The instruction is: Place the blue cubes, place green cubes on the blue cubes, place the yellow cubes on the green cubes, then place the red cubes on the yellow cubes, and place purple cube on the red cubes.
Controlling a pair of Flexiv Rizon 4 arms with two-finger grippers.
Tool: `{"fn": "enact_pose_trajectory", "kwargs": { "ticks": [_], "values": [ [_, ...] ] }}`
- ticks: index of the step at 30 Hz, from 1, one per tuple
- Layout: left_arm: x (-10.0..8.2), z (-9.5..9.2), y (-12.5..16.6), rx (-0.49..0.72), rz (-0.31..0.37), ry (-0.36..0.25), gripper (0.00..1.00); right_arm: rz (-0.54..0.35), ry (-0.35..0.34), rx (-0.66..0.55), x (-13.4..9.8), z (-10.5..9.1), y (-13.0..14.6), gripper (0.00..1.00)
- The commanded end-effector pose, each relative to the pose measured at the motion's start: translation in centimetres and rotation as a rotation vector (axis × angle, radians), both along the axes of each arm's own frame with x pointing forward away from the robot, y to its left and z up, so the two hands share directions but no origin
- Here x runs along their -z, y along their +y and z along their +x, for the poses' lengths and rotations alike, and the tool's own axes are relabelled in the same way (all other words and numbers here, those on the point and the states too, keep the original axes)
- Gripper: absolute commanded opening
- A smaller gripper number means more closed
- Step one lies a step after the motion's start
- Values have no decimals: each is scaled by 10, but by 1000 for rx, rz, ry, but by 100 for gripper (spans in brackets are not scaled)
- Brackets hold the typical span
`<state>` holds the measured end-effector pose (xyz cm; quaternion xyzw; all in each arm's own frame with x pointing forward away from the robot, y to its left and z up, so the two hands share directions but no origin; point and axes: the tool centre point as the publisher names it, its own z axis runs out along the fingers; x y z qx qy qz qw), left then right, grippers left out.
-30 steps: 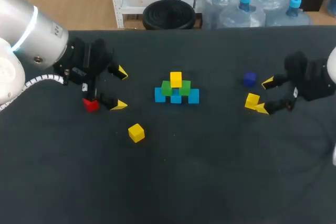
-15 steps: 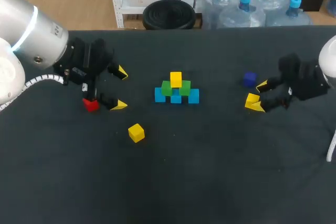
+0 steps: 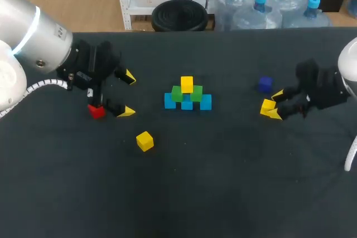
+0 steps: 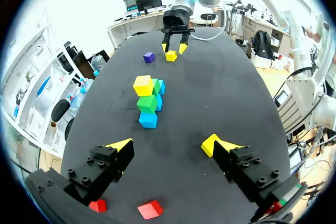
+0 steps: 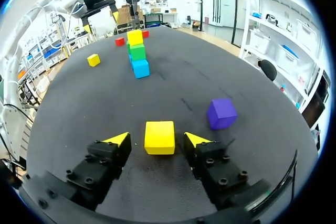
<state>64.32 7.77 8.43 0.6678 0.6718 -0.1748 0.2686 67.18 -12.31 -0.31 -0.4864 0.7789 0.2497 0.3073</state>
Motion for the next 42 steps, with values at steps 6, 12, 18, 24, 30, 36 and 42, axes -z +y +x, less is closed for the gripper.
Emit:
{"fn": "enact_pose_trajectory", "kwargs": {
  "ticks": [6, 12, 18, 24, 30, 36, 42],
  "values": [
    [1, 0, 1, 2, -4, -3, 100, 4, -1, -2, 3, 1, 2, 33],
    [1, 0, 1, 2, -4, -3, 100, 6, -3, 1, 4, 1, 2, 0],
    [1, 0, 1, 2, -4, -3, 100, -7, -10, -34, -6, 2, 8, 0],
    [1, 0, 1, 2, -4, -3, 100, -31, -5, -164, -27, 7, 20, 0],
    [1, 0, 1, 2, -4, -3, 100, -60, -3, -249, -41, 16, 33, 0],
    [1, 0, 1, 2, -4, -3, 100, -64, -17, -305, -55, 24, 53, 0],
    [1, 0, 1, 2, -4, -3, 100, -61, -40, -348, -66, 29, 78, 0]
  ]
}}
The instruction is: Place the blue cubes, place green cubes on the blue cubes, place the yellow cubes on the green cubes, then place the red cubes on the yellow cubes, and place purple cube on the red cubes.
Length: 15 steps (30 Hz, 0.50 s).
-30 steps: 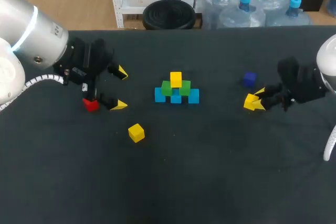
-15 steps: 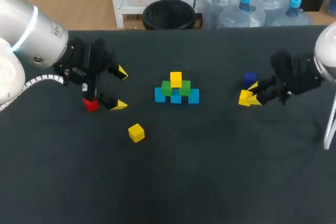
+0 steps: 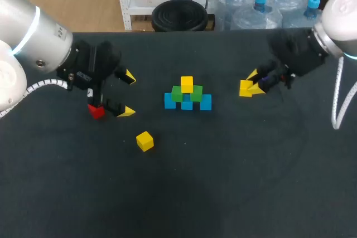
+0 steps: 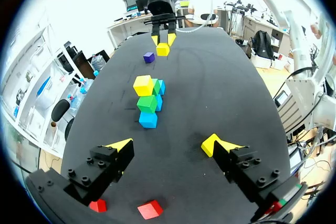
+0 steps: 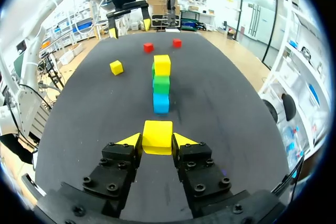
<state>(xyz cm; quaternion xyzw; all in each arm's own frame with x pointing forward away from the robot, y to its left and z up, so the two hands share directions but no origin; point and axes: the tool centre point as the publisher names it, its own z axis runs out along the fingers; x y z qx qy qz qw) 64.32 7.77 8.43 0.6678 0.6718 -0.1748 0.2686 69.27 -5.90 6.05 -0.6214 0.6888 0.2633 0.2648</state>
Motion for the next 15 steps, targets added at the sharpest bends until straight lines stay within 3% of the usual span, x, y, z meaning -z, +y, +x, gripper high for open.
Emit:
{"fn": "enact_pose_trajectory", "kwargs": {
  "ticks": [1, 15],
  "values": [
    [1, 0, 1, 2, -4, -3, 100, -2, 1, -27, -3, 9, 17, 0],
    [1, 0, 1, 2, -4, -3, 100, 11, -30, -86, -14, 16, 63, 0]
  ]
}}
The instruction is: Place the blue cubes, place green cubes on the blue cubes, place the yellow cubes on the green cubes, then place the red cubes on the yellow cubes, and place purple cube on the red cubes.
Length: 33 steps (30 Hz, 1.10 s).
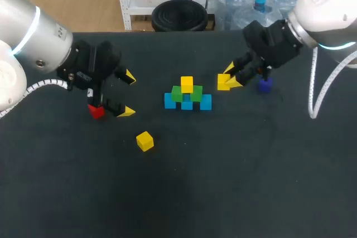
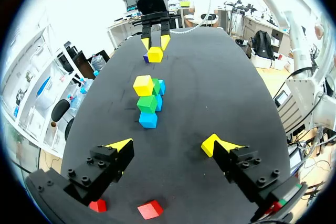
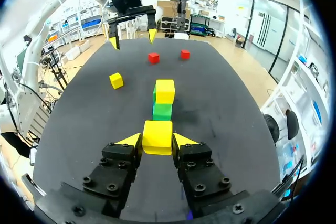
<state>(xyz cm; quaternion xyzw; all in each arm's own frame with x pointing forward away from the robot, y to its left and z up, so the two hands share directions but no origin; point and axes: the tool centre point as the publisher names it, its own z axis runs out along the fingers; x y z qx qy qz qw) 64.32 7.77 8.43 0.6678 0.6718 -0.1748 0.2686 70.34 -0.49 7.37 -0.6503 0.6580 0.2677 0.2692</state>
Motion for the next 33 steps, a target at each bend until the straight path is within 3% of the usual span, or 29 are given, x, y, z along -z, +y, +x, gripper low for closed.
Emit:
{"fn": "enact_pose_trajectory", "kwargs": {
  "ticks": [1, 33],
  "values": [
    [1, 0, 1, 2, -4, -3, 100, 2, -1, -10, -2, 5, 11, 0],
    [1, 0, 1, 2, -4, -3, 100, 22, 21, -62, 8, 4, 48, 0]
  ]
}}
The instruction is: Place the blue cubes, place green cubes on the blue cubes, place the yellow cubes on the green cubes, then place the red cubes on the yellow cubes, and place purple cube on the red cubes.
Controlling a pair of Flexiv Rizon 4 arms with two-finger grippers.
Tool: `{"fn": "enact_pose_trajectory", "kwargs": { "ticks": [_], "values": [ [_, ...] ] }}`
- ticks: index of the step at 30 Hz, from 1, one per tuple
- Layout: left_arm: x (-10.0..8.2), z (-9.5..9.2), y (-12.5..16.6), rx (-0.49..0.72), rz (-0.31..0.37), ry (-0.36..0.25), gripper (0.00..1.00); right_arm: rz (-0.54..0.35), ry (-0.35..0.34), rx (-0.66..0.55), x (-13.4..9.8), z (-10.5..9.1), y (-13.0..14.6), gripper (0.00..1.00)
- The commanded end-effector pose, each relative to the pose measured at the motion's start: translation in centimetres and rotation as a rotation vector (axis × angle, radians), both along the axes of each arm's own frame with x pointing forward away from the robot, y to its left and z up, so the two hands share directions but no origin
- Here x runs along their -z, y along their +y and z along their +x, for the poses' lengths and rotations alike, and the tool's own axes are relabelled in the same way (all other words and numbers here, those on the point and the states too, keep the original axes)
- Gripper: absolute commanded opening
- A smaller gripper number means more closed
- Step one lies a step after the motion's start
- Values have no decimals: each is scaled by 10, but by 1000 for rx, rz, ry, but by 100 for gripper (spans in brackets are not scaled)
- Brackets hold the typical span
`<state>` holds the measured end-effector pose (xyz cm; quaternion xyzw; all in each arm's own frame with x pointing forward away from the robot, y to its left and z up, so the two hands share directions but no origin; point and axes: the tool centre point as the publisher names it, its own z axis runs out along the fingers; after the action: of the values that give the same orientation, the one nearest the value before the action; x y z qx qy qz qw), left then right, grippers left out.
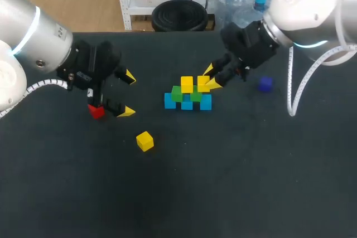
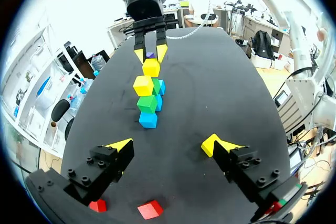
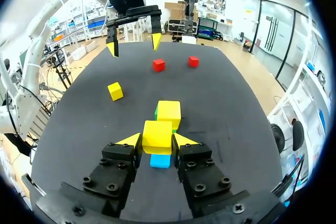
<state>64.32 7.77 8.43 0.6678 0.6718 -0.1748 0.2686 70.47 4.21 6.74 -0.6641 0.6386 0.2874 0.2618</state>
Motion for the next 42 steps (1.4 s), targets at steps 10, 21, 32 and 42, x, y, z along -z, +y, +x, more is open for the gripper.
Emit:
{"fn": "enact_pose_trajectory", "kwargs": {
  "ticks": [10, 21, 32, 42],
  "values": [
    [1, 0, 1, 2, -4, -3, 100, 6, 8, -9, 3, 4, 4, 0],
    [1, 0, 1, 2, -4, -3, 100, 4, 11, -9, 4, 2, 6, 0],
    [1, 0, 1, 2, -4, -3, 100, 5, 11, -4, 6, 4, 6, 0],
    [1, 0, 1, 2, -4, -3, 100, 9, 13, -1, 8, 5, 5, 0]
  ]
}}
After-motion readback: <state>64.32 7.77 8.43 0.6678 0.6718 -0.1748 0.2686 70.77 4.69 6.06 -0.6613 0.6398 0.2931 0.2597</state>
